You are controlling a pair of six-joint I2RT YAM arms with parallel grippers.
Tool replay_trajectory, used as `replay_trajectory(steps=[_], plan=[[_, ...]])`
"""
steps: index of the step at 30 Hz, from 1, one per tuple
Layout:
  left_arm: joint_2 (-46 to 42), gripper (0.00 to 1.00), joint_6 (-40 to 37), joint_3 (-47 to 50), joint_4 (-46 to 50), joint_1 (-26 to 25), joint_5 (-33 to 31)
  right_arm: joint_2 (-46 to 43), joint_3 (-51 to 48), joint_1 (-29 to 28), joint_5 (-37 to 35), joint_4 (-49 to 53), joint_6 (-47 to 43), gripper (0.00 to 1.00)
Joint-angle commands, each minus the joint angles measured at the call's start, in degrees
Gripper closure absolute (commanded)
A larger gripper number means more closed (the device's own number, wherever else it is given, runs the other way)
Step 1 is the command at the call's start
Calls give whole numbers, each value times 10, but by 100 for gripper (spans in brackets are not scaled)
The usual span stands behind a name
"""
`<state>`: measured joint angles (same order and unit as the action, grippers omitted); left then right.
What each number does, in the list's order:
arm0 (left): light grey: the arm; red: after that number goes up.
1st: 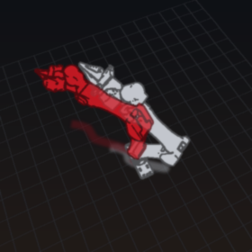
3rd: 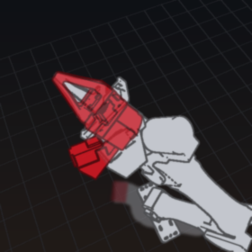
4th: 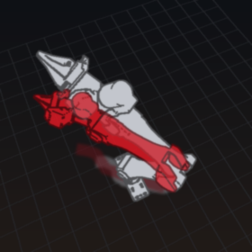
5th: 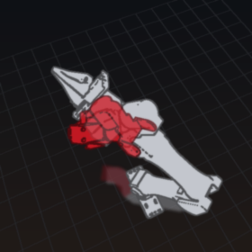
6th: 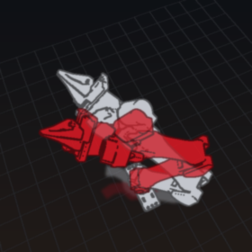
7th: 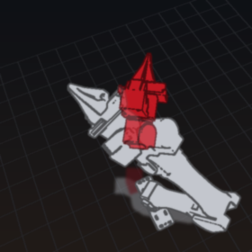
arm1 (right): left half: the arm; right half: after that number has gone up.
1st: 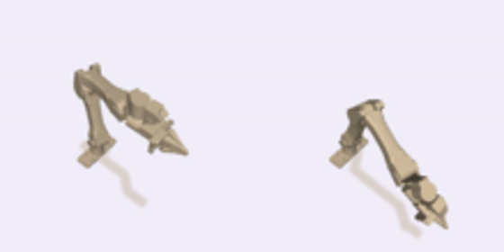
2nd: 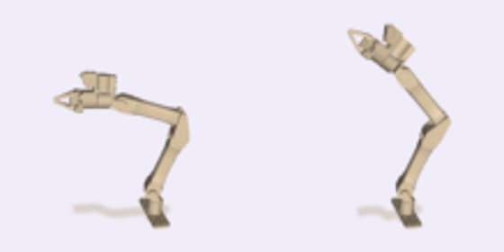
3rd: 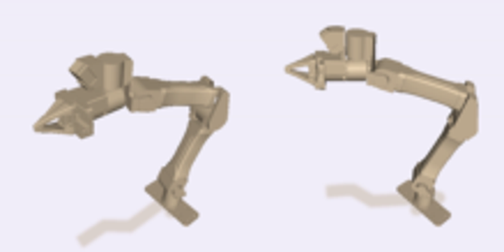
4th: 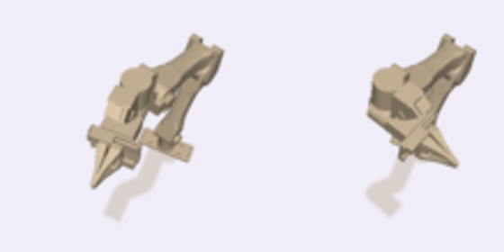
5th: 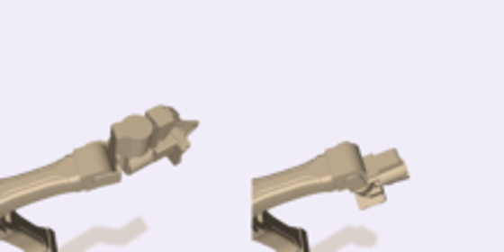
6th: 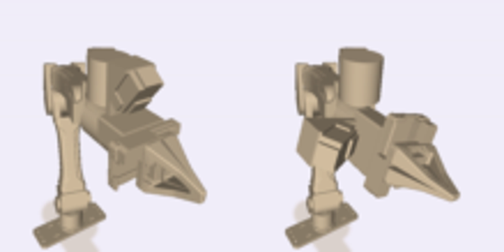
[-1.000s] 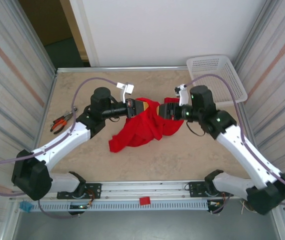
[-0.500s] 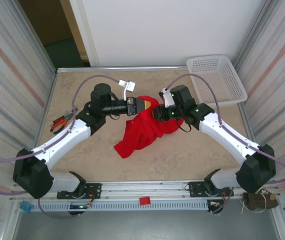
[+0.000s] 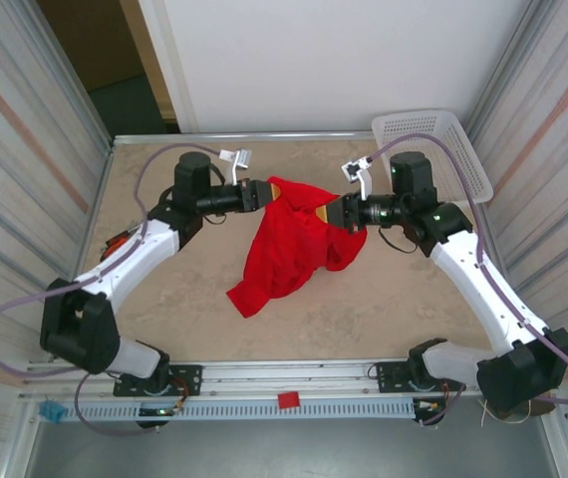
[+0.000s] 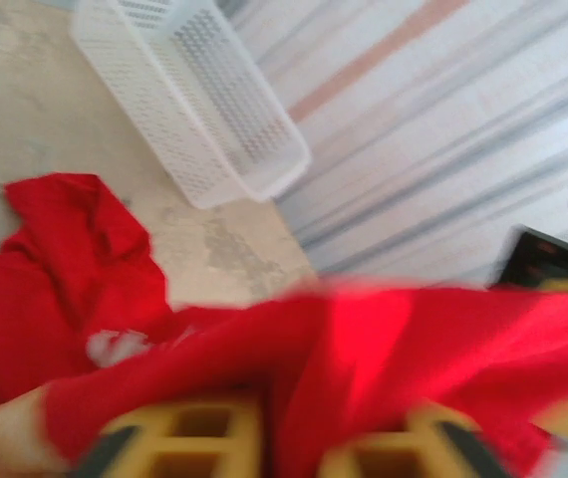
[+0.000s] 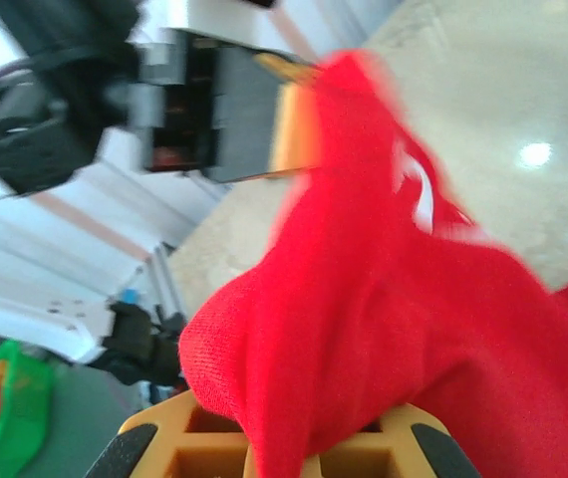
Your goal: Fold the inside-out t-shirt
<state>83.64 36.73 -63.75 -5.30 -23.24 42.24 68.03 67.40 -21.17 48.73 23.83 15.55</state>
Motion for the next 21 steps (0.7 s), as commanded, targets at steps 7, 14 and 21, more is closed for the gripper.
replay_trajectory(steps=[7, 14, 21], plan=[[-86, 40, -15, 33, 75, 6, -129, -7, -27, 25, 63, -141, 118, 100], [-195, 30, 81, 76, 44, -87, -214, 10, -32, 25, 38, -160, 139, 100], [-151, 25, 92, 56, 38, -145, -258, 15, -36, 25, 29, -177, 157, 100]])
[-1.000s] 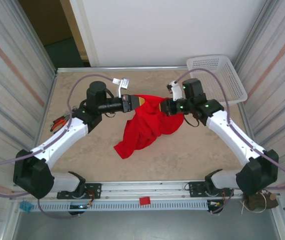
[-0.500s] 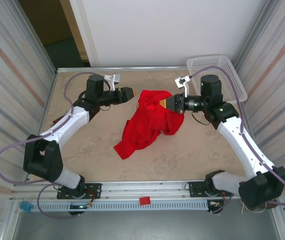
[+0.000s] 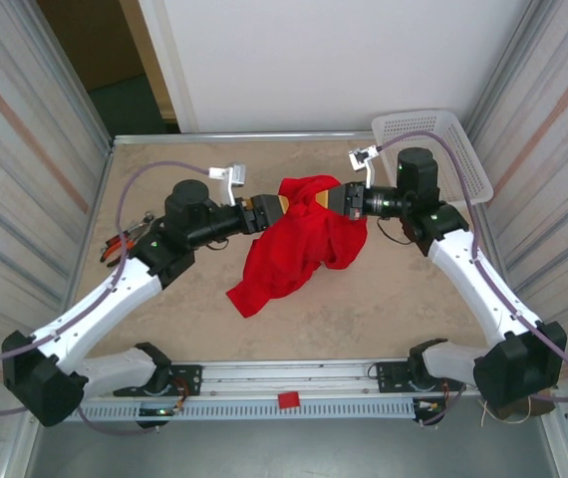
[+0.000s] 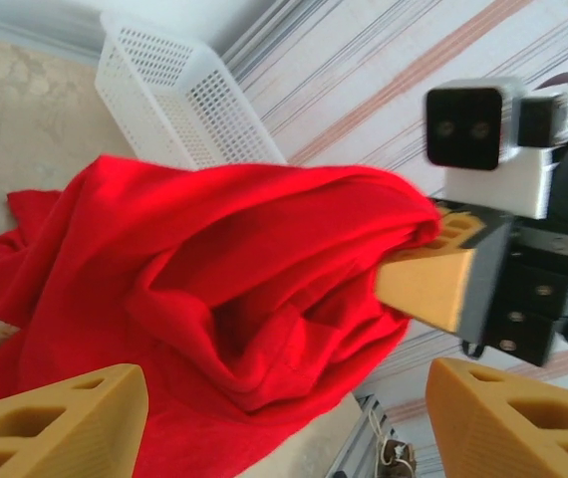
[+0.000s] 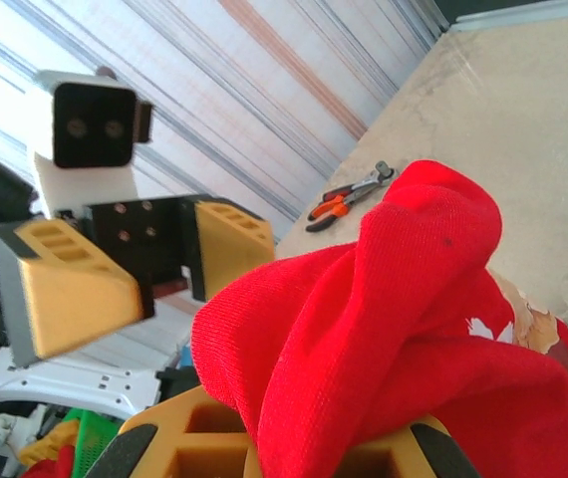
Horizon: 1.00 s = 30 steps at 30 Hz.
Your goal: Fold the inside-out t-shirt
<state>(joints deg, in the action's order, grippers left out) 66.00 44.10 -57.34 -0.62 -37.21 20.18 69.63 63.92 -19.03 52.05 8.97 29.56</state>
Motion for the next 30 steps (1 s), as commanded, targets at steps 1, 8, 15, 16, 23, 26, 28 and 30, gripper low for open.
replay_trajectory(steps=[1, 8, 15, 16, 23, 26, 28, 30], plan=[[37, 25, 20, -10, -17, -6, -36, -1, -1, 4, -5, -29, 19, 100], [105, 27, 13, -55, -34, -5, -47, -4, -8, 3, -5, -42, 27, 100], [113, 31, 15, -77, -38, -1, -34, -4, -27, 3, -10, -53, 30, 100], [113, 30, 15, -77, -38, -1, -33, -4, -30, 3, -10, -55, 31, 100], [121, 33, 24, -75, -45, -7, -21, -5, -31, 4, -12, -58, 32, 100], [112, 32, 29, -52, -49, -12, -31, -5, -29, 7, -14, -58, 33, 100], [101, 30, 31, -33, -48, -13, -42, -5, -28, 9, -14, -59, 34, 100], [93, 29, 34, -19, -46, -12, -54, -4, -24, 9, -13, -59, 35, 100]])
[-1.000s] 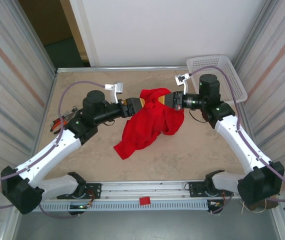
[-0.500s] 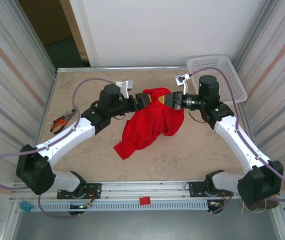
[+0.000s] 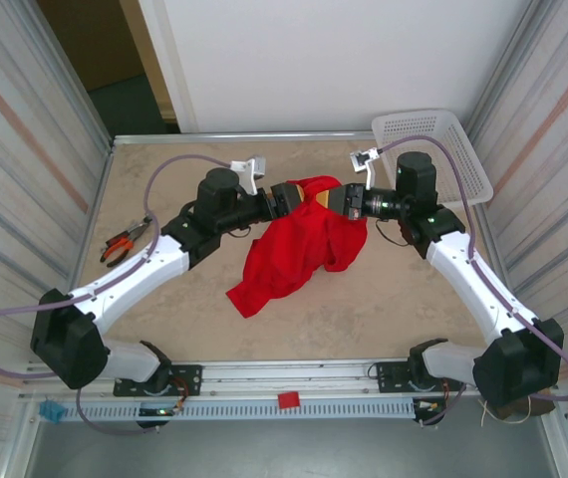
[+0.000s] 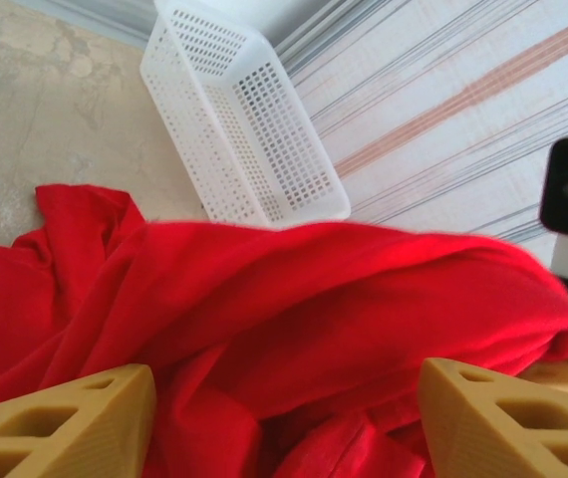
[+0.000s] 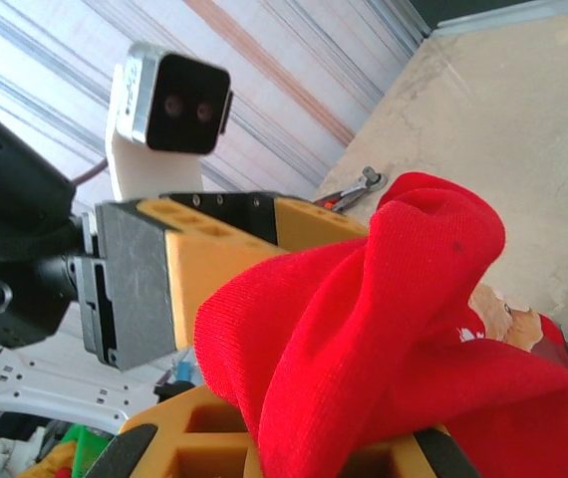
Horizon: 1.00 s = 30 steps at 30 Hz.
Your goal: Fold the inside-out t-shirt
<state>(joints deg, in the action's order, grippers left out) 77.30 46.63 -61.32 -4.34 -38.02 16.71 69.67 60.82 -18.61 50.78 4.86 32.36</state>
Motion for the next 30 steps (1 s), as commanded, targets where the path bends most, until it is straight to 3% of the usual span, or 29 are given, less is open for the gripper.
replay_trajectory(steps=[1, 7, 14, 17, 21, 22, 23, 25, 30], plan=[[-21, 29, 9, 24, -11, -4, -21, -6, 8, 5, 1, -18, 7, 100], [1, 33, 7, 4, -18, -5, -14, -9, 7, 6, 0, -16, 7, 100], [27, 71, -2, -32, -26, -4, 9, -12, -8, 9, -8, -18, 7, 100], [29, 100, -15, -46, -26, -3, 29, -10, -20, 15, -13, -31, 15, 100], [0, 100, -23, -37, -62, 11, 62, 8, -39, 34, -56, -37, 22, 100], [-8, 100, -23, -31, -85, 19, 78, 21, -44, 41, -81, -30, 24, 92], [-15, 100, -20, -27, -109, 26, 93, 38, -50, 51, -102, -28, 31, 71], [-21, 100, -12, -25, -136, 39, 125, 68, -62, 73, -127, -30, 46, 48], [-12, 100, 53, -11, -242, 69, 203, 38, -69, 86, -144, 10, 50, 43]])
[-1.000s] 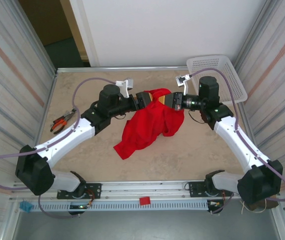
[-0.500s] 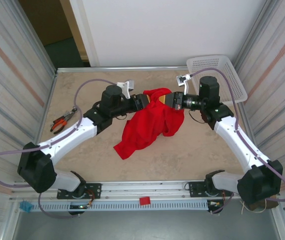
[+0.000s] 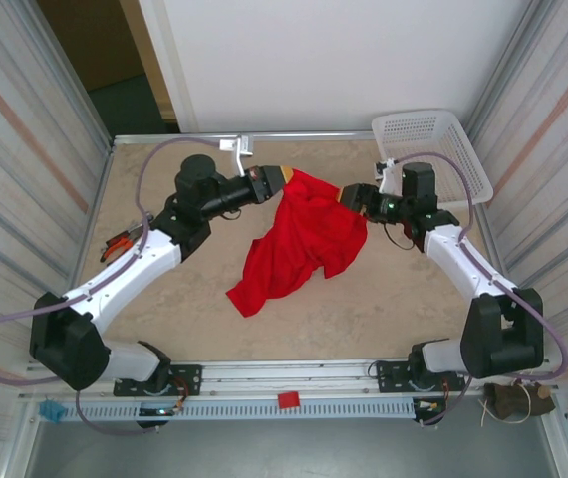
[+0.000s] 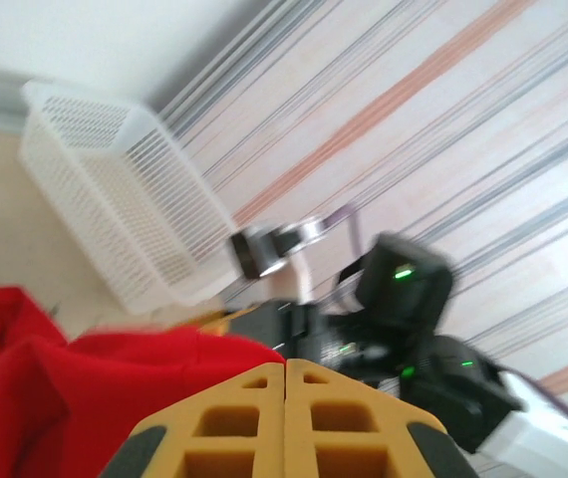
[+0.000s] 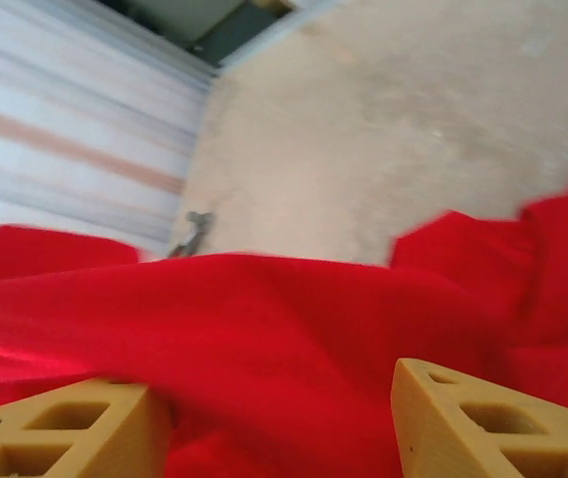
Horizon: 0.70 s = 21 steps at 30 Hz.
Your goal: Fold the inside-out t-shirt
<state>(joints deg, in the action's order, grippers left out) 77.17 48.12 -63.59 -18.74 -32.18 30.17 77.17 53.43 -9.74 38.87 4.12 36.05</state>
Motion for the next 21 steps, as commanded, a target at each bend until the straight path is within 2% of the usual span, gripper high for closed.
replay_trajectory(steps=[1, 4, 9, 16, 21], plan=[[-10, 100, 50, 16, -113, 14, 75, -58, 8, -5, -29, 32, 9, 43], [-6, 100, 68, 25, -151, 21, 92, -115, 31, -23, -49, 82, -16, 46], [-5, 100, 73, 21, -152, 23, 102, -153, 91, -96, -63, 116, -71, 65], [-8, 100, 68, 8, -132, 23, 103, -93, 163, -177, -52, 114, -98, 60], [-11, 100, 66, 9, -122, 23, 98, -78, 170, -201, -51, 99, -96, 65]])
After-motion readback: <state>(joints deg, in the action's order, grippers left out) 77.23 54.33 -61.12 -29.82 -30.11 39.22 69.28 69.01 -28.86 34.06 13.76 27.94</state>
